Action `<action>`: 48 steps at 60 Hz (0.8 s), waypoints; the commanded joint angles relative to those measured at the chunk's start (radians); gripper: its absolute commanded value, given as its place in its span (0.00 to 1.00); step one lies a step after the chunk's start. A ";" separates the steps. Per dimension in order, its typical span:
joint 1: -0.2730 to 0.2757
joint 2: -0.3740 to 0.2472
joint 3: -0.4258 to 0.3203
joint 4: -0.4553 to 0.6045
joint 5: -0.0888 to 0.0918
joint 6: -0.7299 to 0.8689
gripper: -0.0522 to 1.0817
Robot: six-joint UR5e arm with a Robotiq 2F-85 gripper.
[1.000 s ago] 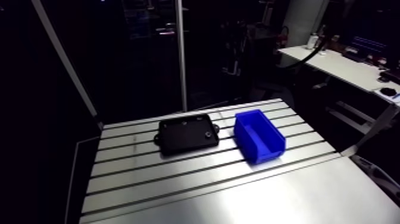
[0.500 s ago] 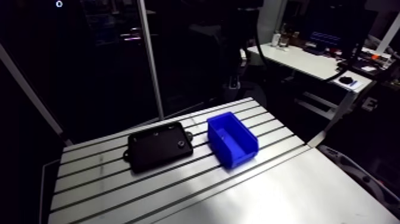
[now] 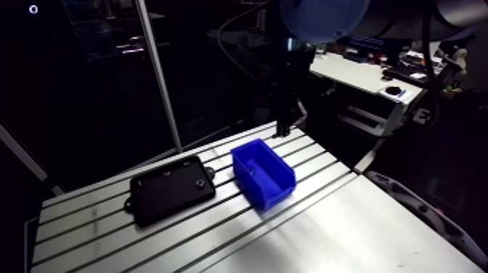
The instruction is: Pick up the M10 bolt from the tray and put it into the blue bin.
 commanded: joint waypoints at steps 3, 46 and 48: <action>0.004 -0.007 0.034 -0.060 -0.002 -0.022 0.98; 0.090 0.053 0.065 -0.132 -0.012 0.027 0.97; 0.095 0.061 0.066 -0.136 -0.012 0.032 0.97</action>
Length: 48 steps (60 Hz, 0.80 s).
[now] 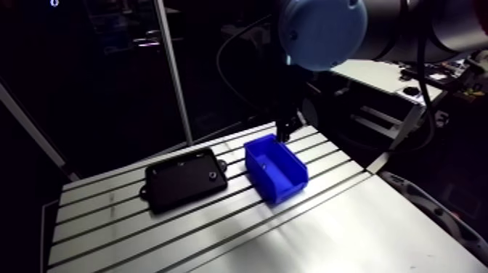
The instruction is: Pick up the M10 bolt from the tray and put it into the blue bin.
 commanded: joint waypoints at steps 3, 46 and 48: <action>0.035 0.050 0.011 -0.041 -0.005 0.030 0.97; 0.036 0.129 0.024 -0.076 -0.032 0.027 0.97; 0.036 0.131 0.025 -0.077 -0.037 0.026 0.97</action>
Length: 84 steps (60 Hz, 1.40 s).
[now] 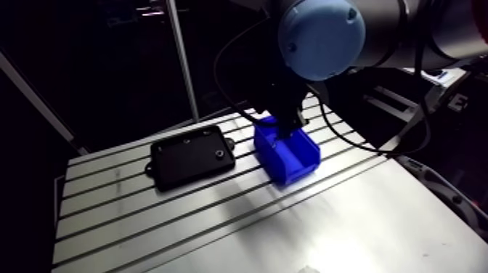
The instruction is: Pick up the M10 bolt from the tray and put it into the blue bin.
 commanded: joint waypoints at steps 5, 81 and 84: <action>0.000 0.027 0.011 -0.005 -0.024 0.000 0.97; -0.007 -0.093 -0.088 0.163 0.056 0.230 0.05; -0.007 -0.098 -0.162 0.285 0.097 0.322 0.05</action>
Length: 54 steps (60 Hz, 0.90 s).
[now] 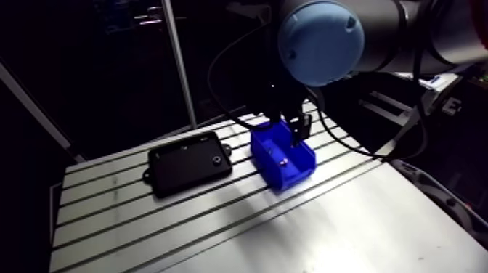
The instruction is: Pick up the M10 bolt from the tray and put it into the blue bin.
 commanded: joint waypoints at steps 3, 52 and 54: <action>0.007 -0.062 -0.205 0.358 0.128 0.303 0.05; 0.153 -0.074 -0.529 0.716 0.128 1.813 0.05; 0.161 -0.077 -0.528 0.715 0.129 1.814 0.05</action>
